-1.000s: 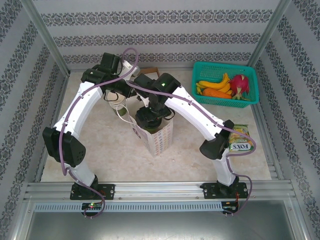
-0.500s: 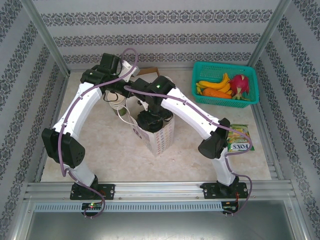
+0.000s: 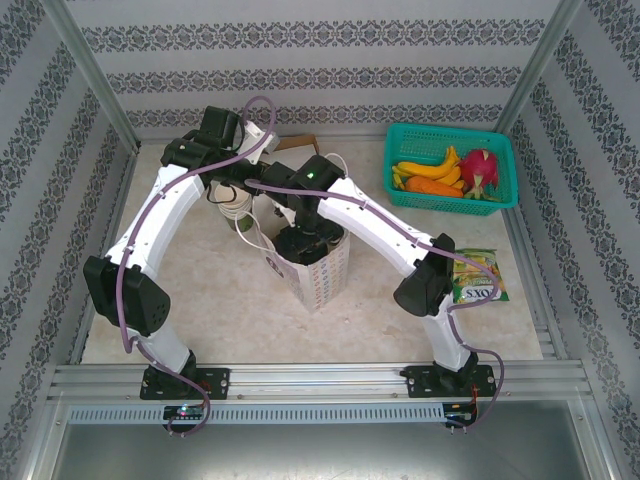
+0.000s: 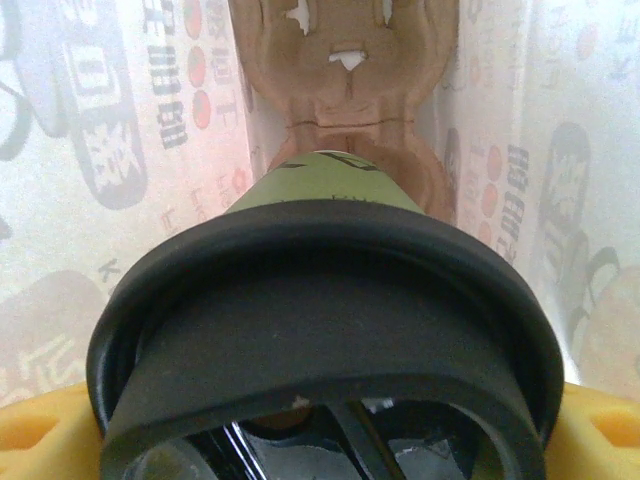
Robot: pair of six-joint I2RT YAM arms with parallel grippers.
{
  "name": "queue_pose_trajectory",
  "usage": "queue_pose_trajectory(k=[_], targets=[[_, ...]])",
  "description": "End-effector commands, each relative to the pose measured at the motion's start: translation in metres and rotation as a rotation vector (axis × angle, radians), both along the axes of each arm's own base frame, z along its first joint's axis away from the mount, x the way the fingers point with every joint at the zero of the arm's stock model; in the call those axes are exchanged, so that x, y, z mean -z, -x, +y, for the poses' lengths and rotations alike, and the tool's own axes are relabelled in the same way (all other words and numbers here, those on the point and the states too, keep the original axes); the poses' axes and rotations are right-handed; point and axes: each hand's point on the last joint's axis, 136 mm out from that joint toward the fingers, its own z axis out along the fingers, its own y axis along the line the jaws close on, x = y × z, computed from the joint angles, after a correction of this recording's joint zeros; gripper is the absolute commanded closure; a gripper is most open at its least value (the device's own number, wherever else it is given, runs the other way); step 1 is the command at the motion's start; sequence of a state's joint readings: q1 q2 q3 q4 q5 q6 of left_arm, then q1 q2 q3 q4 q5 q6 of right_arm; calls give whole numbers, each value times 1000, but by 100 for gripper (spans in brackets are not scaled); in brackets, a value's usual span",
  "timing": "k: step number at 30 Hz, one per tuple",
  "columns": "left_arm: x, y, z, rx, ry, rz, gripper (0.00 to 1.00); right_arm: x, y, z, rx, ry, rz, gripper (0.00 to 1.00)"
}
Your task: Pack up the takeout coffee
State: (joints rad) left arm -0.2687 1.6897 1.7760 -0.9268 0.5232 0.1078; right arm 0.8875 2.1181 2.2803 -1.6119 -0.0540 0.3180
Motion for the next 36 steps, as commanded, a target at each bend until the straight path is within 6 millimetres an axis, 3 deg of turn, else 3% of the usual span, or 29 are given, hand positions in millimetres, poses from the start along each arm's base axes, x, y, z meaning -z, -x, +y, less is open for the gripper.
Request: queue_pose_trajectory(k=[1,8,15,18,23,36], targets=[[-6,-5,-1,-4,9,-15,100,10,12,-25,11,109,85,42],[-10,-13,9,-70,7,-41,100,12,7,-35,52,149,60,42],[-12,-6,9,-32,18,-46,100,18,1,-53,136,168,37,42],[-14,-4,6,-12,32,-48,100,22,3,-48,141,128,53,42],[-15,-3,1,12,51,-44,100,12,7,-28,93,37,65,42],[-16,-2,-1,26,57,-40,100,24,8,-27,14,46,152,42]])
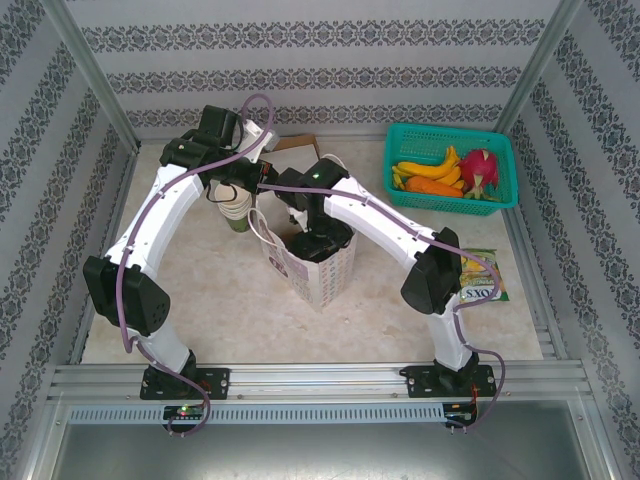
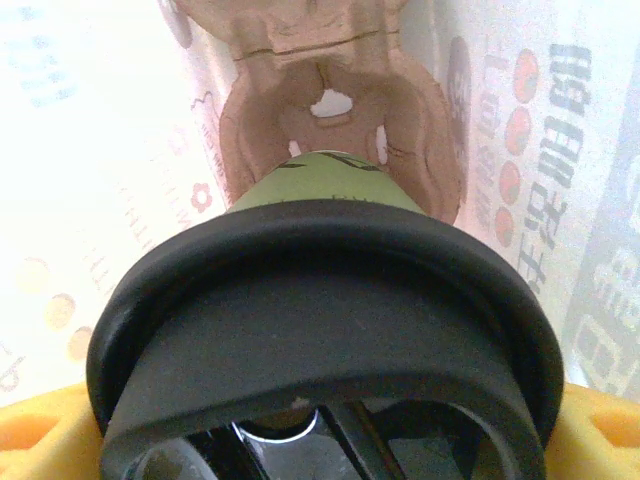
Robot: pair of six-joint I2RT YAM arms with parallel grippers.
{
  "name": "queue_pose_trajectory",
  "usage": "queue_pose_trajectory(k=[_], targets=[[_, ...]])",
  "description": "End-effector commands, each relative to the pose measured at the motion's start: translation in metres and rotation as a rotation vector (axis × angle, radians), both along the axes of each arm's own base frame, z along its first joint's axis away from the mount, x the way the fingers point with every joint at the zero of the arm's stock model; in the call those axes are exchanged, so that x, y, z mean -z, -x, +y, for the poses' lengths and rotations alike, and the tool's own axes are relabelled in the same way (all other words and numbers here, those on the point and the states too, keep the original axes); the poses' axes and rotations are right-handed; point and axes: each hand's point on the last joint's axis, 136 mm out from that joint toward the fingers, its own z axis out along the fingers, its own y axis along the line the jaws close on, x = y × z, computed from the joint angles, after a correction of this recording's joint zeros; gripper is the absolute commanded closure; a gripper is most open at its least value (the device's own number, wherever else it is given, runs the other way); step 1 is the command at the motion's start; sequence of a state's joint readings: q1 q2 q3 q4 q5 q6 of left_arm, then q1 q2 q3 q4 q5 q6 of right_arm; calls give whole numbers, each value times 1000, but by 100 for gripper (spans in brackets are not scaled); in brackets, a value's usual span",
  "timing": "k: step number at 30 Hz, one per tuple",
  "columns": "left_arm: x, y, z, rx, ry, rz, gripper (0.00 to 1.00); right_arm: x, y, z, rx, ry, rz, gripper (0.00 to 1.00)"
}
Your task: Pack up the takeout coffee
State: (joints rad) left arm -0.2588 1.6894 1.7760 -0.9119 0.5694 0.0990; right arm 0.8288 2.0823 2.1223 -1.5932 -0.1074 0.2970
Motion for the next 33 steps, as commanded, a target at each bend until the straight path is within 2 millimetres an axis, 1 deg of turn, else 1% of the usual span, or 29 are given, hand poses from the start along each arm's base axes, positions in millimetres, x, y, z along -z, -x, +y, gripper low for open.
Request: queue_pose_trajectory(k=[1,7,33], targets=[[-12,-1,2,14,15,-41,100,2,4,0,-28,1,53,42],[-12,1,2,14,17,-40,100,10,1,-4,-28,24,58,42],[-8,0,2,12,20,-29,100,10,-11,4,-29,-9,-2,43]])
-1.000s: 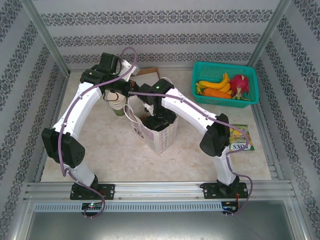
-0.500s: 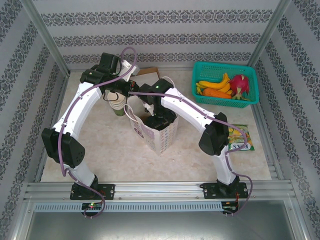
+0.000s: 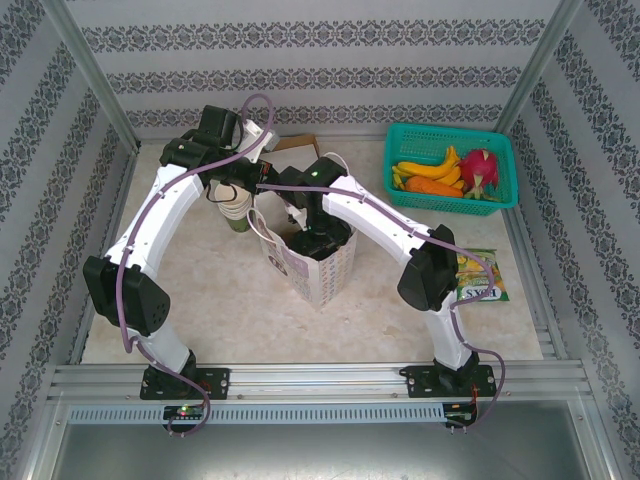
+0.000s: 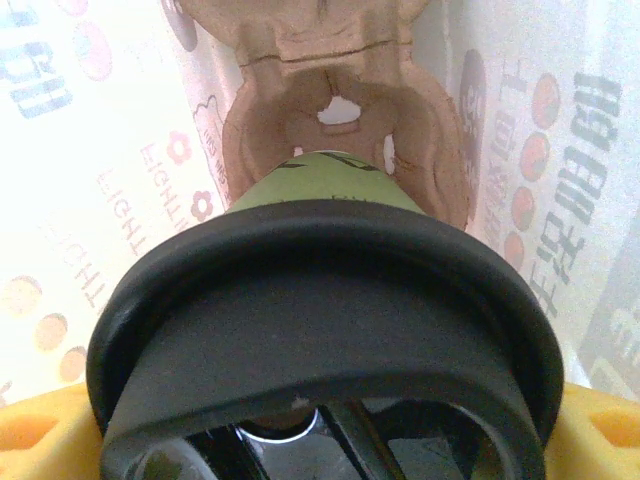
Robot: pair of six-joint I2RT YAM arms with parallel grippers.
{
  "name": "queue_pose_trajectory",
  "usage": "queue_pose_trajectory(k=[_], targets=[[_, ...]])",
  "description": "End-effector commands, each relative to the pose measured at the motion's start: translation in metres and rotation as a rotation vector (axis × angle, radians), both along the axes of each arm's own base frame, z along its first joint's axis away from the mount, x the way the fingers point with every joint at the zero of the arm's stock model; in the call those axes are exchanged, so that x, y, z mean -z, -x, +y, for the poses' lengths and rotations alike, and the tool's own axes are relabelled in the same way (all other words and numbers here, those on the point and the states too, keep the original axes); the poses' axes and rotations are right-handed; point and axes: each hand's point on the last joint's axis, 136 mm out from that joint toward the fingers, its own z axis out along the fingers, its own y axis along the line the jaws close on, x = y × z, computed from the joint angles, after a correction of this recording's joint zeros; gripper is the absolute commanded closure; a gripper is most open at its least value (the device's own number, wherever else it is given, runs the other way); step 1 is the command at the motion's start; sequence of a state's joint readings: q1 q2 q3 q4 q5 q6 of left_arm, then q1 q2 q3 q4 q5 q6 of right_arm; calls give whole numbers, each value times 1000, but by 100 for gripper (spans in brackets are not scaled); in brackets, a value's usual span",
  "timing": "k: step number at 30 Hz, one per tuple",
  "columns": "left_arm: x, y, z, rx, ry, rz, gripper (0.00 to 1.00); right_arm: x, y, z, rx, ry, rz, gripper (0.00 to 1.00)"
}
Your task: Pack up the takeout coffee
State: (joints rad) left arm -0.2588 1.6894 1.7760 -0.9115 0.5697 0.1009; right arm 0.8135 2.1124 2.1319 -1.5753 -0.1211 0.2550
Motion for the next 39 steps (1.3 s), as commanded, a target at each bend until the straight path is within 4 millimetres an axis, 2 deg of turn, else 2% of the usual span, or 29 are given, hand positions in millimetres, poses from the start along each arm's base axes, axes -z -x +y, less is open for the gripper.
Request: queue_pose_trajectory(k=[1,32,39], targets=[[-8,0,1,11,22,-28,100,1,-3,0,-4,4,-15,44],[-2,-3,1,8,17,-15,100,4,-14,10,-4,-28,-60,44],[-1,-3,1,9,16,-15,100,4,-19,6,1,-9,-87,44]])
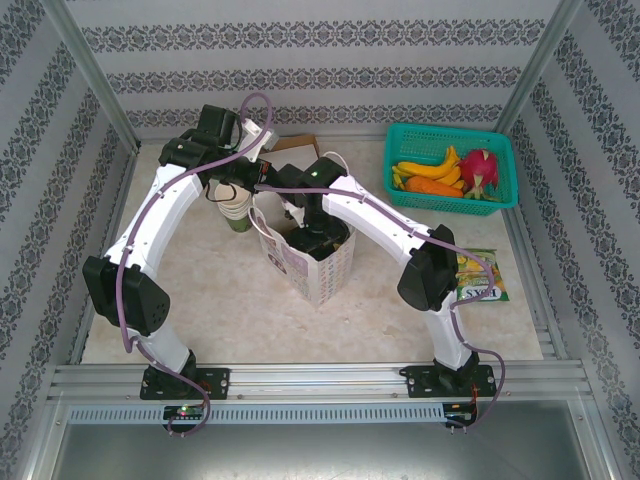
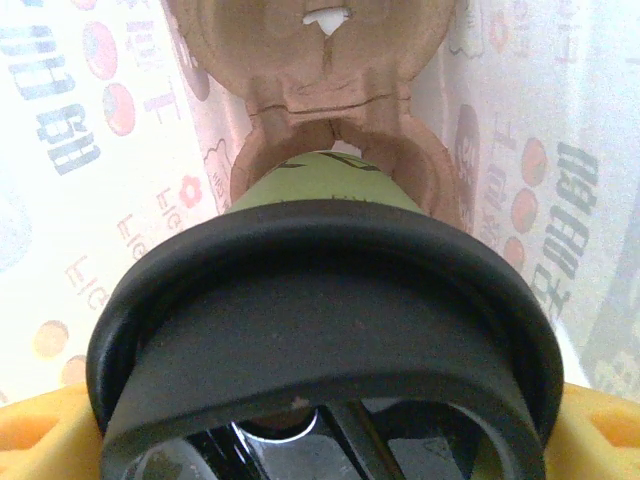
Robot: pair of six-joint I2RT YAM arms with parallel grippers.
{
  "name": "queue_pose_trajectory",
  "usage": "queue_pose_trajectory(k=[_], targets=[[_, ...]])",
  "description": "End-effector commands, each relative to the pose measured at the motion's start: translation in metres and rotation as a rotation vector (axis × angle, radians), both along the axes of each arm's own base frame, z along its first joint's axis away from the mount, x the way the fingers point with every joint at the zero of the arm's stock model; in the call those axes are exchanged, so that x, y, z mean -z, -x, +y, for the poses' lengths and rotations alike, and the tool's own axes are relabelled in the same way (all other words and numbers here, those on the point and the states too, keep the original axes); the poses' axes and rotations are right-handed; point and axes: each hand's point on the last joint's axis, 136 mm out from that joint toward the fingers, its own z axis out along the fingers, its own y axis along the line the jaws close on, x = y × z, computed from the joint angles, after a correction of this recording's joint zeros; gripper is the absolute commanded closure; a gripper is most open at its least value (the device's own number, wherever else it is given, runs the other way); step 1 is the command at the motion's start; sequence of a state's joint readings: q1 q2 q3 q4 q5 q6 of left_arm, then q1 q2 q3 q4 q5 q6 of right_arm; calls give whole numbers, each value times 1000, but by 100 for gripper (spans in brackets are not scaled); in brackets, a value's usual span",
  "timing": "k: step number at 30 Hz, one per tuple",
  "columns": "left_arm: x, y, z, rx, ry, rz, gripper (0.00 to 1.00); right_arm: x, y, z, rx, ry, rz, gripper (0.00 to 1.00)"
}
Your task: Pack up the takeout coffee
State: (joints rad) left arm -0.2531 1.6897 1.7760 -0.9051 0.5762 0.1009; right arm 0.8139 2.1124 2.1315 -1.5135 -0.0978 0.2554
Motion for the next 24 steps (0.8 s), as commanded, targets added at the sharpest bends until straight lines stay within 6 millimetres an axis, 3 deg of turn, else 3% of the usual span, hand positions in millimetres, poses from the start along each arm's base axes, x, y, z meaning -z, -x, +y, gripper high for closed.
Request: queue_pose_trajectory(k=[1,24], targets=[[0,-1,0,11,9,-9,100,2,-7,-3,4,23,-33,44],[8,-3,-2,22,15,17,100,5,-12,-1,22,8,-33,44]])
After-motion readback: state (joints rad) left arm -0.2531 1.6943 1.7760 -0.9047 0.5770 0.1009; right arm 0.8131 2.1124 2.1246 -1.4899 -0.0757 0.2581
